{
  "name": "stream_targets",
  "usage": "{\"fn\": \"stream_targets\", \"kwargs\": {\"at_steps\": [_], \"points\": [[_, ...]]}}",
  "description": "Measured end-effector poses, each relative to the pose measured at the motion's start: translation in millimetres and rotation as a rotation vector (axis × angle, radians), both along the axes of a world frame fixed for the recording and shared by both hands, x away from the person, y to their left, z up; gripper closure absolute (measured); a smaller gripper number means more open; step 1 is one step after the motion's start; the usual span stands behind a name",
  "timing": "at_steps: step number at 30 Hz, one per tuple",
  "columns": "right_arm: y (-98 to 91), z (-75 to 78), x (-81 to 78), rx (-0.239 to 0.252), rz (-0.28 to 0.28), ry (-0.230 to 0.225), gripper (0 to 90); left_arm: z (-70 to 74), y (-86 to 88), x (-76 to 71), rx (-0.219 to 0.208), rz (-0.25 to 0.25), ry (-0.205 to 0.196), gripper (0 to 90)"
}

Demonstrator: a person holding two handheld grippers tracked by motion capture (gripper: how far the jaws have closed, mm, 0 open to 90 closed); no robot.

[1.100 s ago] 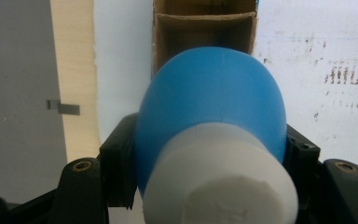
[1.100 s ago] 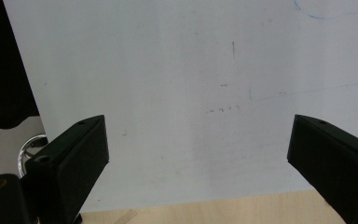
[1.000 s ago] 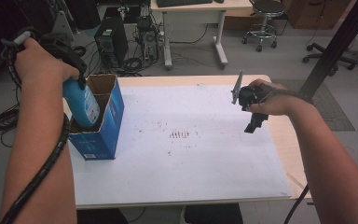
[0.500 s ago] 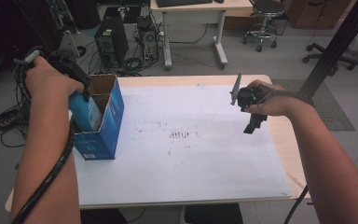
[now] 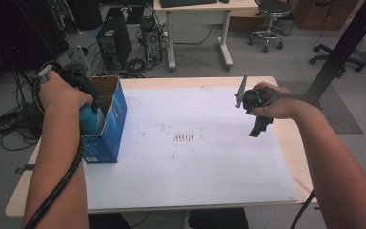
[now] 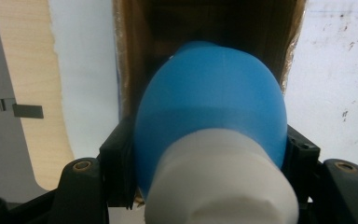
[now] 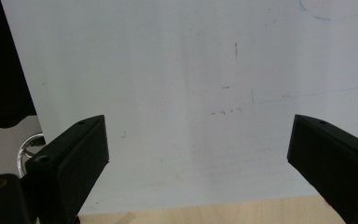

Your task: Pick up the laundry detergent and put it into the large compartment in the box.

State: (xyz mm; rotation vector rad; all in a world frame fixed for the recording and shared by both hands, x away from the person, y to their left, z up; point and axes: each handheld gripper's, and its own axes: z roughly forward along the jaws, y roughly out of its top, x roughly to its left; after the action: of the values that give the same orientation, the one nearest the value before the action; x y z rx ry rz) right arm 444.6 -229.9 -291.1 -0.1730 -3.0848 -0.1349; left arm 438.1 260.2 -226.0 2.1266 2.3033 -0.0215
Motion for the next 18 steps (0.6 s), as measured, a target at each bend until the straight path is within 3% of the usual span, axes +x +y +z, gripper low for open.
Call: {"fn": "stream_targets", "kwargs": {"at_steps": [18], "points": [[1.4,-1.5,0.5,-0.003,0.004,0.005,5.2,-27.8,1.8,1.4,0.016,0.003,0.0,37.3]]}}
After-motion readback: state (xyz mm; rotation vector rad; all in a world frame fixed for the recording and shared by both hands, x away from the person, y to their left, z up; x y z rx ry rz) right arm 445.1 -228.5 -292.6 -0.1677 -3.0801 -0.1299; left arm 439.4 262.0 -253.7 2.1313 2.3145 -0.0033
